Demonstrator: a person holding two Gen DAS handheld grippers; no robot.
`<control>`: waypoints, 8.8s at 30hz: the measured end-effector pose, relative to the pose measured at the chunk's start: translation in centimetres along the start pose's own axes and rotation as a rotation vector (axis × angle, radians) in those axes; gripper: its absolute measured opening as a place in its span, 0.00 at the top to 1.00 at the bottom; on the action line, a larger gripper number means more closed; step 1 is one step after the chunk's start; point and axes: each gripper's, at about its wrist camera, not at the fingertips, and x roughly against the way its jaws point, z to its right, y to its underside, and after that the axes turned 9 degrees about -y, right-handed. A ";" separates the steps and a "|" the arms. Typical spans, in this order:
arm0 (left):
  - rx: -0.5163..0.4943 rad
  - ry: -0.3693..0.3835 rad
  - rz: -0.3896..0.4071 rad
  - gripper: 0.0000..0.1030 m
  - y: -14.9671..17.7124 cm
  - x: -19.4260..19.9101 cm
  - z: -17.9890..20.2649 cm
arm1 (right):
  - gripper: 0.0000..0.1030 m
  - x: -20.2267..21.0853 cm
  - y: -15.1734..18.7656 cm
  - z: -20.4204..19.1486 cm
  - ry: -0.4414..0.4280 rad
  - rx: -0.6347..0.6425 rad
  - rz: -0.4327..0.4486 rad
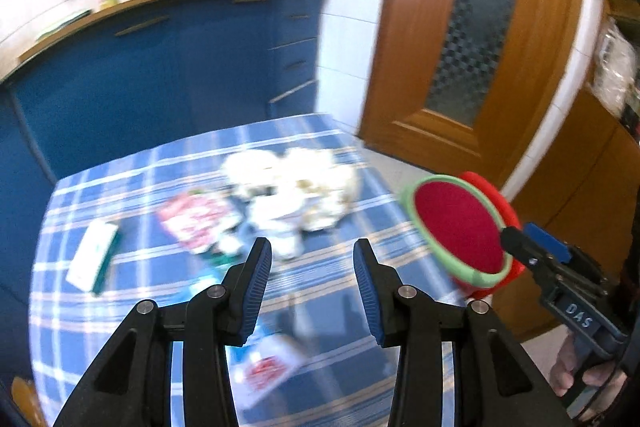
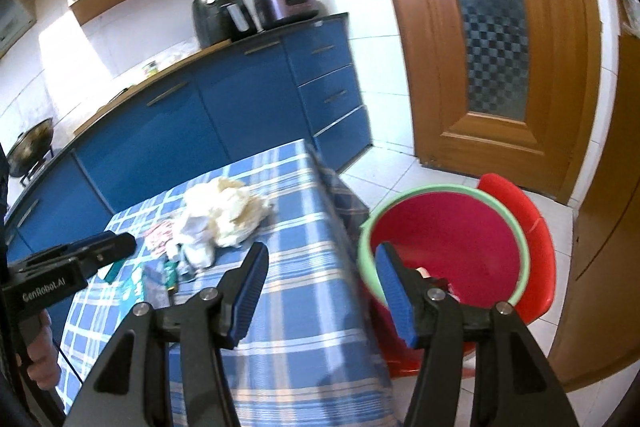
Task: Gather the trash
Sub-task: 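Move both open tools back over the table, then grasp the white medicine box with the left tool while the right tool grasps the milk carton, then lift the medicine box and milk carton toward the red bucket, then open both tools over the red bucket to drop box and carton, then grasp the white cloth with the left tool while the right tool moves to the crumpled paper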
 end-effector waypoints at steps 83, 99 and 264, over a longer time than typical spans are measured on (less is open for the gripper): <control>0.146 -0.201 -0.090 0.48 4.3 -11.7 -21.8 | 0.33 -10.5 7.8 -17.3 -0.176 0.290 -0.292; 0.122 -0.110 0.047 0.49 4.2 -4.0 -16.9 | 0.35 -6.1 5.8 -13.1 -0.176 0.187 -0.183; 0.217 0.001 0.031 0.86 -2.3 -7.2 -8.4 | 0.29 -17.1 -2.6 -6.4 -0.049 0.148 -0.227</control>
